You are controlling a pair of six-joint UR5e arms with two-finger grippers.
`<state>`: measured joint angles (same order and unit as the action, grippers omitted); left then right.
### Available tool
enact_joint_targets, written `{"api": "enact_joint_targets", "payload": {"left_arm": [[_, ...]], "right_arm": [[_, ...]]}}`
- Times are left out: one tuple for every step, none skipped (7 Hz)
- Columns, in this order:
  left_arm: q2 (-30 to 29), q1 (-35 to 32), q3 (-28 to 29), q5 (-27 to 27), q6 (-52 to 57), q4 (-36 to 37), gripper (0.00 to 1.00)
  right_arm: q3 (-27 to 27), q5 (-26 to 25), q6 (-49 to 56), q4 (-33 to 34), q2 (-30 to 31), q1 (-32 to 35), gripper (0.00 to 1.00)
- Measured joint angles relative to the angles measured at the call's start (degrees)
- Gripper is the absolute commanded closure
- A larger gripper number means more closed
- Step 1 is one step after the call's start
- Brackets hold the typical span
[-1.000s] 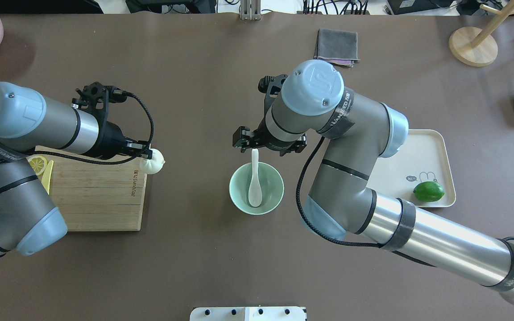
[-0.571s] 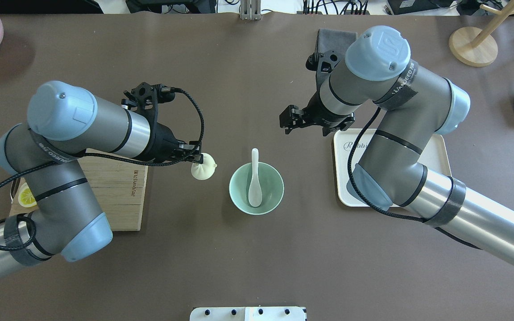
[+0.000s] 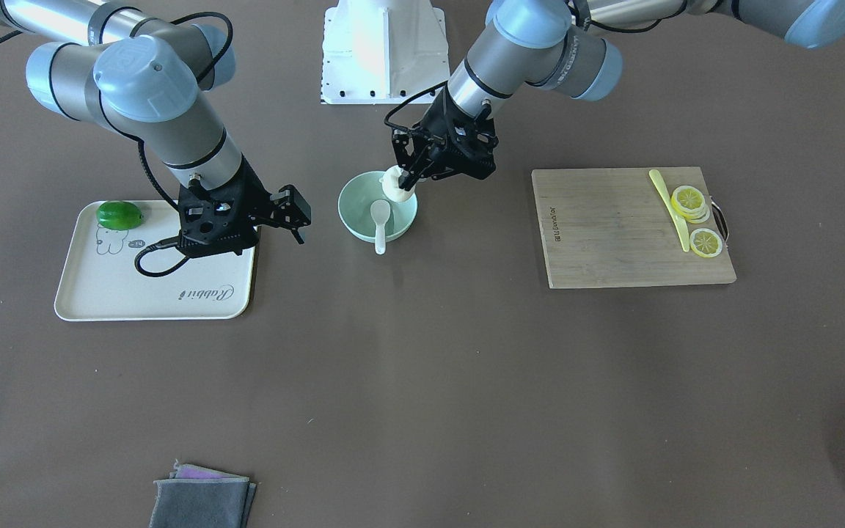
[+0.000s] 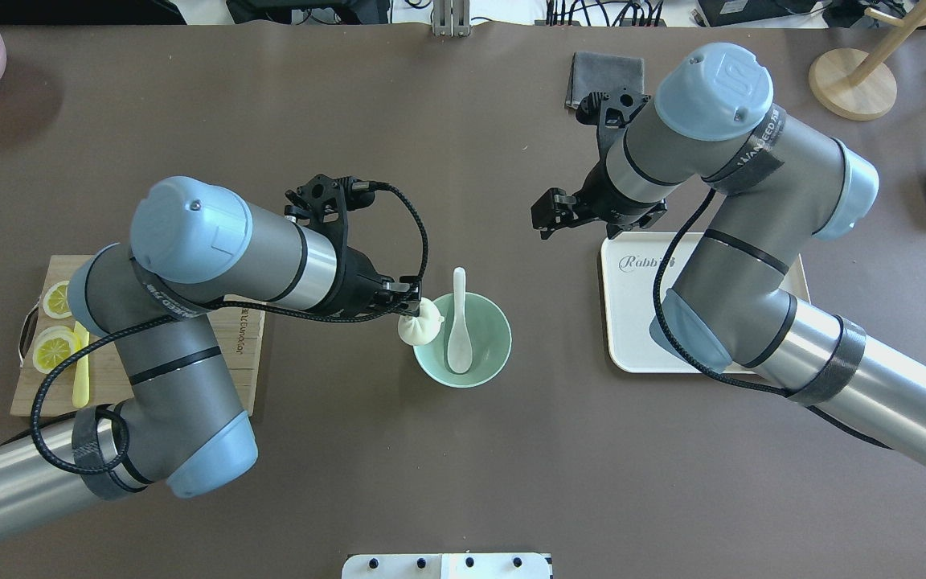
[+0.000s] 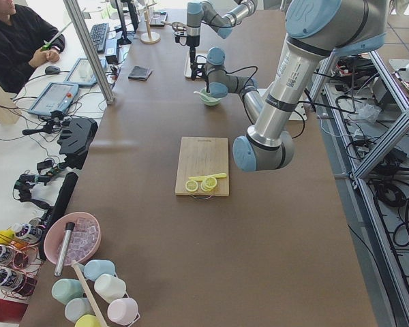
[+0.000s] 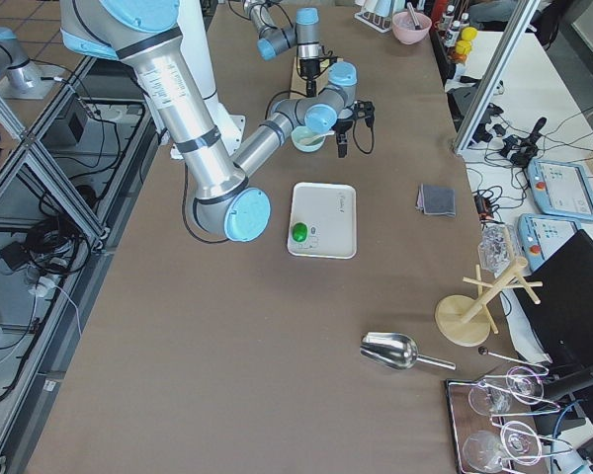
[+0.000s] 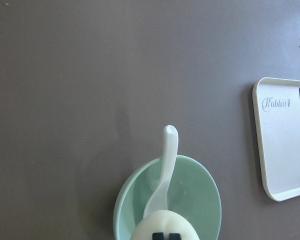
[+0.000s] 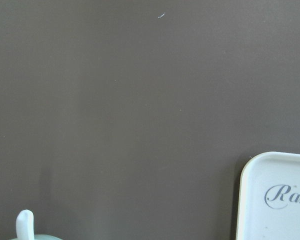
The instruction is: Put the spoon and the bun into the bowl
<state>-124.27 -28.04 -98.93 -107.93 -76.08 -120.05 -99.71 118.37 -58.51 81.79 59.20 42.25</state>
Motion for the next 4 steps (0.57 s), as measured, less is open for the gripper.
{"api": "enact_joint_targets", "payload": {"left_arm": [[-0.9,1.0,0.8,1.0,-1.0,-0.1,0.36],[-1.2,1.6,1.1,1.5,-2.5,-0.1,0.02],[-1.3,1.8,1.3,2.0,-3.2,-0.1,0.02],[-1.3,1.8,1.4,3.1,-3.3,-0.1,0.02]], "right_arm": [[-0.3,0.1,0.2,0.0,0.3,0.2,0.00],[-0.7,0.6,1.3,0.0,1.0,0.5,0.00],[-1.5,1.7,3.5,0.0,2.5,1.3,0.00],[-2.0,2.9,5.8,-0.1,3.7,2.5,0.00]]}}
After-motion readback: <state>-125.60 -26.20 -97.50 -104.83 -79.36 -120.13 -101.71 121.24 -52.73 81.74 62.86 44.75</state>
